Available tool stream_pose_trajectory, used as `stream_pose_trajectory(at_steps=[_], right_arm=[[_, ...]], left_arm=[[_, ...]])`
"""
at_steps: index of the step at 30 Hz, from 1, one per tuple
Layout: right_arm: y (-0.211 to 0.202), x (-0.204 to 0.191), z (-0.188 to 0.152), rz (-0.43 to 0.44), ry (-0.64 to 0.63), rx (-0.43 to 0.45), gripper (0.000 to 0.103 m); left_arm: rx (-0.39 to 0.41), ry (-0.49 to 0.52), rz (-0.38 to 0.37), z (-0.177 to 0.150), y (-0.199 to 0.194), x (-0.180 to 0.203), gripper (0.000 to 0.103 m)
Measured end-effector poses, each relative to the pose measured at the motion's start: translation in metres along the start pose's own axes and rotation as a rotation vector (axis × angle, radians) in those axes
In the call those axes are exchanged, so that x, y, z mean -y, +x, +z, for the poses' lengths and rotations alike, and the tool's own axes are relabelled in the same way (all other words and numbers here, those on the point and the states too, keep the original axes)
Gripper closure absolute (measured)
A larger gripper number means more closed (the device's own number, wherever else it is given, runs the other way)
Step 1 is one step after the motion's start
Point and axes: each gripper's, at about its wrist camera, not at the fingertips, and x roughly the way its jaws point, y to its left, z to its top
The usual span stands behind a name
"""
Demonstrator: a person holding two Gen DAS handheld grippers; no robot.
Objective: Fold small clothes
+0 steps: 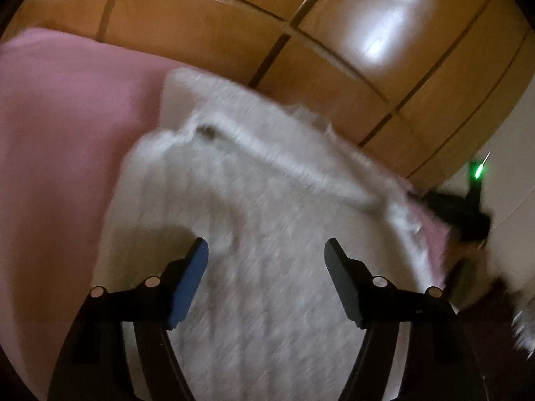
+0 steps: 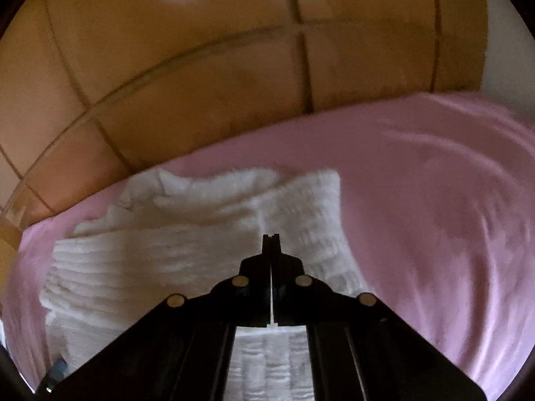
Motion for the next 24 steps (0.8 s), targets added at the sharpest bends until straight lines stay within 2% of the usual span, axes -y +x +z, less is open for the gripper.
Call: stream_pose_trajectory(at_steps=[3,5,7,8,9,10,13,15,16,18,20,22,24], right_arm=[[0.007,0.009,-0.003,0.017,0.030,-0.025,0.103],[0.008,0.018,-0.005,0.086,0.082,-0.048,0.100],[0.003,0.028,-0.006,0.138,0.122,-0.043,0.088],[-0.001,0.032,-0.006,0.160,0.139,-0.027,0.069],[-0.004,0.034,-0.007,0.173,0.150,-0.018,0.063],[-0.008,0.034,-0.007,0.201,0.155,-0.011,0.062],[-0.005,0.023,-0.009,0.261,0.136,-0.029,0.053],[0.009,0.012,-0.009,0.217,0.102,-0.069,0.055],[0.018,0.006,-0.010,0.177,0.080,-0.105,0.061],[0.022,-0.009,-0.007,0.119,0.012,-0.098,0.095],[0.012,-0.017,-0.004,0.099,-0.024,-0.066,0.097],[-0.005,-0.020,-0.001,0.068,-0.058,-0.003,0.098],[-0.005,-0.018,-0.005,0.024,-0.078,0.003,0.098]], left_arm=[[0.011,-0.054,-0.026,0.026,0.018,-0.006,0.028],[0.033,-0.115,-0.001,0.047,0.030,-0.020,0.028],[0.052,-0.216,0.025,0.063,0.037,-0.039,0.028],[0.057,-0.289,0.014,0.068,0.039,-0.052,0.028],[0.053,-0.336,-0.004,0.070,0.039,-0.060,0.028],[0.049,-0.367,-0.021,0.072,0.039,-0.067,0.028],[0.062,-0.339,-0.008,0.073,0.037,-0.068,0.027],[0.062,-0.319,0.008,0.072,0.040,-0.065,0.027],[0.063,-0.314,0.017,0.072,0.041,-0.063,0.027],[0.074,-0.295,0.066,0.074,0.041,-0.058,0.027],[0.068,-0.262,0.131,0.077,0.043,-0.057,0.027],[0.052,-0.228,0.159,0.079,0.048,-0.056,0.032],[0.041,-0.164,0.200,0.076,0.050,-0.051,0.035]])
